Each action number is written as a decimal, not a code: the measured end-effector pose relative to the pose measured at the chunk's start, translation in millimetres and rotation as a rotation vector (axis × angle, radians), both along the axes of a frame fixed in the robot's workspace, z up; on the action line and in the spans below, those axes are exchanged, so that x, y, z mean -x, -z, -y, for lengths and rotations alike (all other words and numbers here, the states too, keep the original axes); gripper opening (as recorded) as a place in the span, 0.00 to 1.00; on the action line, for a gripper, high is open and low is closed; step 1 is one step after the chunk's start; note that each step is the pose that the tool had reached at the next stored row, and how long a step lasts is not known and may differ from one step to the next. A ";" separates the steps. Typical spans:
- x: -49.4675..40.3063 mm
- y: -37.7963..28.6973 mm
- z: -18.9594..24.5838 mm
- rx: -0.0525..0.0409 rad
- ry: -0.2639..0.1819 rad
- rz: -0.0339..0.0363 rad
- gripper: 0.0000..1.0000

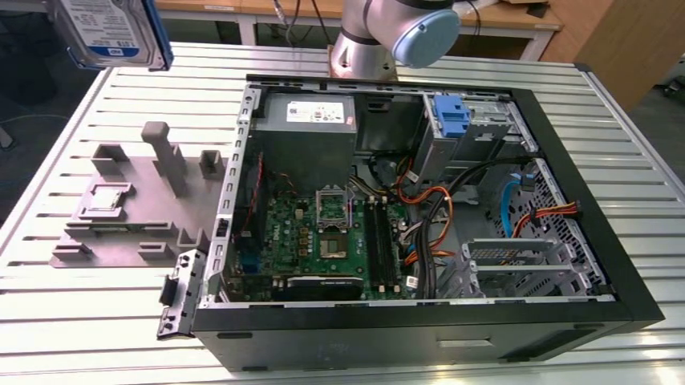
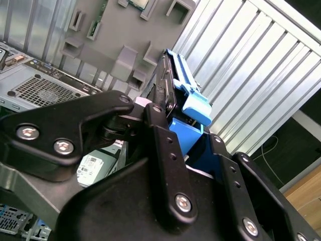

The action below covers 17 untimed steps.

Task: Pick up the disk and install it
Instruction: 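Pick up the disk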

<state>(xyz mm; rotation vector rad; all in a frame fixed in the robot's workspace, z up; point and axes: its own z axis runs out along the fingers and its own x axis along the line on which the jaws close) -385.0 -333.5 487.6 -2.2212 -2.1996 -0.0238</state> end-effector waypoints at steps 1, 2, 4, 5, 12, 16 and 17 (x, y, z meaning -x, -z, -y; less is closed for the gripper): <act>-0.6 0.1 0.0 -0.0001 0.000 0.0001 0.37; -1.3 0.1 0.0 0.0000 0.000 0.0001 0.37; -3.5 0.2 0.0 0.0000 0.000 0.0000 0.37; -4.7 0.2 0.0 0.0000 0.000 0.0000 0.37; -13.4 0.4 0.0 0.0000 0.000 0.0000 0.37; -14.0 0.4 0.0 0.0000 0.000 0.0001 0.37; -14.1 0.4 0.0 0.0000 0.000 0.0000 0.37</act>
